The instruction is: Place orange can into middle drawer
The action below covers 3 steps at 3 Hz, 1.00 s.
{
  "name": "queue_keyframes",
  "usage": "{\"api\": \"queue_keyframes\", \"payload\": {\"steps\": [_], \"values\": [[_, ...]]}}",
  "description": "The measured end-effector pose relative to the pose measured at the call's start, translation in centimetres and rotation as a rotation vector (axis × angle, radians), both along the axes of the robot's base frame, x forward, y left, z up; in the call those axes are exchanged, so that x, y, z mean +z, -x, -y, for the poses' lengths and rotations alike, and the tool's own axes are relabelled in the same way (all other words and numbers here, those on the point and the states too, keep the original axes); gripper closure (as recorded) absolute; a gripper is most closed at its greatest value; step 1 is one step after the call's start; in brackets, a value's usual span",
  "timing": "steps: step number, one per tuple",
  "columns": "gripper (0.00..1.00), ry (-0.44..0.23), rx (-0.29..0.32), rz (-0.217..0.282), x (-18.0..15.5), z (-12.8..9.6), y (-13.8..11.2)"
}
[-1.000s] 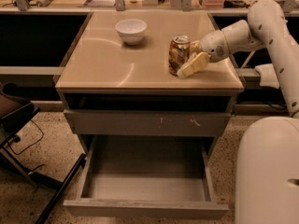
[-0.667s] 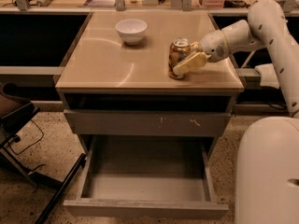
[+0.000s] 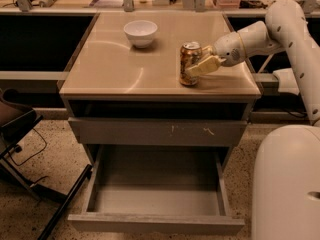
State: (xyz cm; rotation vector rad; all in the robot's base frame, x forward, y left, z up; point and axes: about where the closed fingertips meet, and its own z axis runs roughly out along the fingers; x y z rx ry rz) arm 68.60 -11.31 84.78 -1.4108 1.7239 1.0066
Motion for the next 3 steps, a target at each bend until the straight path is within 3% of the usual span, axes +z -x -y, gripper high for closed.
{"api": "queue_keyframes", "payload": {"steps": [1,2,3], "values": [[1.00,0.008,0.032,-0.007,0.5,-0.1,0.3],[1.00,0.029,0.090,0.020,2.4,2.3,3.3],[1.00,0.041,0.086,0.085,4.3,7.0,7.6]]}}
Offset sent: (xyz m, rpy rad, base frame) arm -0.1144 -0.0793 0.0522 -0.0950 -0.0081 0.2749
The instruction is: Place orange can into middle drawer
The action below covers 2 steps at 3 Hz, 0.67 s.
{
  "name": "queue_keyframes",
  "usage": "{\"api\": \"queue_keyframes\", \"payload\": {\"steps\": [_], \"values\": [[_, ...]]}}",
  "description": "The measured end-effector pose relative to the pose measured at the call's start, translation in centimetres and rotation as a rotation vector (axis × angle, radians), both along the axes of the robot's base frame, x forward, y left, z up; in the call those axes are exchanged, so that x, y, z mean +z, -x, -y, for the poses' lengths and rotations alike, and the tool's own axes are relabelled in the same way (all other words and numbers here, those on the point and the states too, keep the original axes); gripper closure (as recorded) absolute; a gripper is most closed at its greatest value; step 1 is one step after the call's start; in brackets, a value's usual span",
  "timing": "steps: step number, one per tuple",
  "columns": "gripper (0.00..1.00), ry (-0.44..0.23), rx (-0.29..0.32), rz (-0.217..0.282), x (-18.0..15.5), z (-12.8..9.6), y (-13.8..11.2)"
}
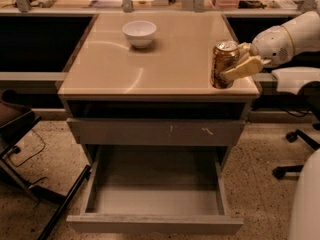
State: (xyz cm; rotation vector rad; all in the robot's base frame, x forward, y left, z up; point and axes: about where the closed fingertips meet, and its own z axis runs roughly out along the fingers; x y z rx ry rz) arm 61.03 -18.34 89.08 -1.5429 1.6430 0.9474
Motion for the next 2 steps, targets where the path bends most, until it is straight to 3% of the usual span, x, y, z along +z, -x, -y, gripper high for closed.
{"api": "queue_keyframes", "payload": {"steps": [1,2], "values": [[1.00,0.029,-0.050,-0.018,-1.19,5.84,4.17],[1.00,0.019,-0.086,-0.002,-1.25,5.95,3.23]]}}
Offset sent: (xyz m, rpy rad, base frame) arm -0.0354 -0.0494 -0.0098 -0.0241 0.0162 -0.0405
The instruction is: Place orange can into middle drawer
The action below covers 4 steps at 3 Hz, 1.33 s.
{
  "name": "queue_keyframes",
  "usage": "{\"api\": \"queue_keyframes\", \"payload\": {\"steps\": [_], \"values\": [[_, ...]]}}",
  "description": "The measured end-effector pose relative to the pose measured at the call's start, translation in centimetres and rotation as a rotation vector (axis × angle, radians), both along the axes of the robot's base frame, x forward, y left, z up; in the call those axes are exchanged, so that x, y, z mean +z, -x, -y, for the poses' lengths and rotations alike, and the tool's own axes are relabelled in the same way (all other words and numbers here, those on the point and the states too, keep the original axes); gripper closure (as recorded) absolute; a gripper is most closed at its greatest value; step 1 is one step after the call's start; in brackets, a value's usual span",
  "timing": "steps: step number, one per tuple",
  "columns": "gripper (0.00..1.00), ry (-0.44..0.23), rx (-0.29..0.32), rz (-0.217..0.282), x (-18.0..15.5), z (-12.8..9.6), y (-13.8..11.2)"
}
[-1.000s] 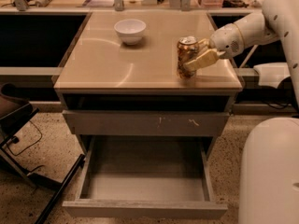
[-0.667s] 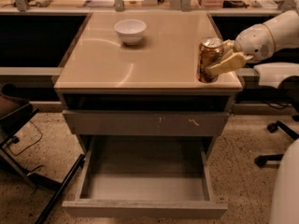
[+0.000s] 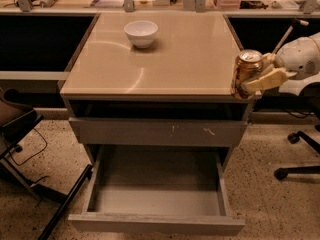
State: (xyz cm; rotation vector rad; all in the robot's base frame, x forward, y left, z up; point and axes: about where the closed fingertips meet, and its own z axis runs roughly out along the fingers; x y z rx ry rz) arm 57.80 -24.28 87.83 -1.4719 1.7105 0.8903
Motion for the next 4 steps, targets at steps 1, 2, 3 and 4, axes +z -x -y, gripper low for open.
{"api": "queue_keyframes", "payload": {"steps": [1,2,3,4], "values": [[1.00,-0.005,-0.021,0.013,0.0,-0.1,-0.7],[1.00,0.002,-0.025,0.037,-0.3,-0.3,0.3],[1.00,0.027,-0.051,0.157,1.5,0.5,4.3],[1.00,0.037,-0.090,0.274,2.6,1.1,9.6]]}}
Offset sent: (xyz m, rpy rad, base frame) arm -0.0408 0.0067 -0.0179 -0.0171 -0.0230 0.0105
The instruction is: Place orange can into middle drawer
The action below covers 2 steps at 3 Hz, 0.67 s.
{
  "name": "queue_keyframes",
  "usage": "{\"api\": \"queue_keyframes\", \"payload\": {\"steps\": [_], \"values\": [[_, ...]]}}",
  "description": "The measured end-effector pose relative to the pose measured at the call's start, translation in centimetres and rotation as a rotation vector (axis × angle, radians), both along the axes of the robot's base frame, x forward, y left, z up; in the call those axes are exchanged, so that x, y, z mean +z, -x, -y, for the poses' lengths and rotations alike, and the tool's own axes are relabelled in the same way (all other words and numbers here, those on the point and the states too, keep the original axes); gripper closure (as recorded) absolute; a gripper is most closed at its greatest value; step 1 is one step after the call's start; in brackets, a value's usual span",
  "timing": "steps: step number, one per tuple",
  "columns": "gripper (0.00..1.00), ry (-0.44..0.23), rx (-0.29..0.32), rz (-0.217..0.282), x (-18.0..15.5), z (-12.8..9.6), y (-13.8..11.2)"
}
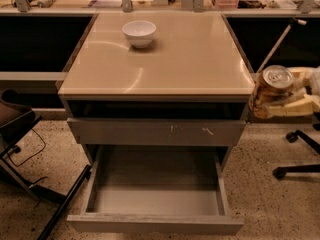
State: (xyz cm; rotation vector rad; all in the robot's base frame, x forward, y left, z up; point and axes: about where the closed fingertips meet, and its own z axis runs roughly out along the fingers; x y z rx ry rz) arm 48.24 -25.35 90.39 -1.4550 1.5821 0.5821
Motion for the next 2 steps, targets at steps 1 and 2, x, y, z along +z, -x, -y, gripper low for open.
{"api": "queue_keyframes", "payload": {"steps": [1,2], "values": [[1.00,-0.008,-0.036,-0.058,-2.84,1.76,3.04],[1.00,-0.008,-0.036,-0.057,-2.84,1.76,3.04]]}}
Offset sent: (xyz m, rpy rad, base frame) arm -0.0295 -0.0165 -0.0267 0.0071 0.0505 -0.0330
